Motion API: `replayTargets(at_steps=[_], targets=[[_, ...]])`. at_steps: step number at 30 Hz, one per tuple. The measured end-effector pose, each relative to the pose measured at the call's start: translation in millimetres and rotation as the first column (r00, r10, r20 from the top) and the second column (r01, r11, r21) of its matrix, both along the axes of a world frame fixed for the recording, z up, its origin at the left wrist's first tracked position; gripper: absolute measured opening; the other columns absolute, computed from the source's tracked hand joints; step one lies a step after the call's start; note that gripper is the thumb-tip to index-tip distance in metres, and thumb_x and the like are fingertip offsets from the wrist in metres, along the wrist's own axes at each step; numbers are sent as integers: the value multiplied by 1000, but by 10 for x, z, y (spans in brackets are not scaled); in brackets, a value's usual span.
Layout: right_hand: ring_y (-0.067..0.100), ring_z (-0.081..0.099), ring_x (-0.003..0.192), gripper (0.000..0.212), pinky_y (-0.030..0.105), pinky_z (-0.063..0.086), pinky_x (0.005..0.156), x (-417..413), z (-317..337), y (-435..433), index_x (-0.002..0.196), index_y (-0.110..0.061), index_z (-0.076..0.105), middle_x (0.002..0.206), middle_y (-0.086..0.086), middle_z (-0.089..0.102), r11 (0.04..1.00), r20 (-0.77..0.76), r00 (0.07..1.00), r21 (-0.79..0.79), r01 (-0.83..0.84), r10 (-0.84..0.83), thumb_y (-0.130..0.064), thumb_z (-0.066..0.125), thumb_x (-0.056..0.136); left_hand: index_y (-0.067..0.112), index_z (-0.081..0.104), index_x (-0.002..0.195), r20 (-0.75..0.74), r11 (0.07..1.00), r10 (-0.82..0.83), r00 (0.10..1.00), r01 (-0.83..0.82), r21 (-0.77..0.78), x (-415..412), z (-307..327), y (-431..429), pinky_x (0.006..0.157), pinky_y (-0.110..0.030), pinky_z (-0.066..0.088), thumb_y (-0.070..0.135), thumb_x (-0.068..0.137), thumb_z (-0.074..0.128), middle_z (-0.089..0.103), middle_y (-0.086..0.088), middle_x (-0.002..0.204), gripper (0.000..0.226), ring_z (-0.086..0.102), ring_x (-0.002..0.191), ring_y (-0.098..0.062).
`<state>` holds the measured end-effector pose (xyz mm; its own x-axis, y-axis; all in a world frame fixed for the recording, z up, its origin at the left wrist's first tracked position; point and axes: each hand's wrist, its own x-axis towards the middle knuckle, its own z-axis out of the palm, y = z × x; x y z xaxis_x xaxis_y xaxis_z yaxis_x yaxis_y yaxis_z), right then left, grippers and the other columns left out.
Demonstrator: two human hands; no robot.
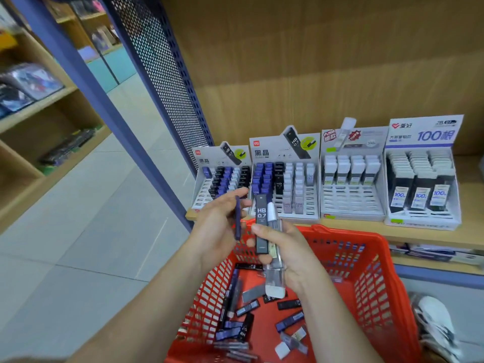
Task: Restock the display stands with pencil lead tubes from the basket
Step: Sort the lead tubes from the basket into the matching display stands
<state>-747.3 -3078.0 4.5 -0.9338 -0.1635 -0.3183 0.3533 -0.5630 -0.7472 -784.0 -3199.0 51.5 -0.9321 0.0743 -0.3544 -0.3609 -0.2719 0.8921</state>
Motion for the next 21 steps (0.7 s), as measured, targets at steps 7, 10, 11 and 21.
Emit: replayTargets(at_steps=[7,10,11,21], targets=[[11,52,55,15,19,32,38,-80,-100,-167,99,-9,64,67,4,58,1000,-7,1000,0,-6,6,-5,70,86,6,65,104,-71,980,199,977,-197,32,-88,-46,-46,75,-37,57,2,96,48,68,-17,99,19,66,87,-22],[11,55,55,15,20,34,39,-129,-143,-191,98,-8,63,72,7,62,999,5,999,5,33,-33,-4,71,85,6,66,103,-84,978,211,974,-210,18,-106,-55,-58,83,-50,51,4,94,53,69,-20,104,16,66,89,-27],[12,55,55,15,20,35,39,-147,-157,-198,97,-8,63,73,8,63,999,14,999,7,51,-51,-3,71,85,7,67,102,-87,978,206,975,-206,10,-111,-55,-74,83,-50,52,5,93,55,69,-20,103,15,65,87,-27],[12,51,50,7,16,31,34,-243,-386,-236,95,0,60,73,12,64,972,178,984,-229,58,-16,-2,60,89,9,70,85,-123,789,-280,952,155,-595,-393,38,-493,66,-25,56,21,61,79,67,-13,80,29,63,70,-20]])
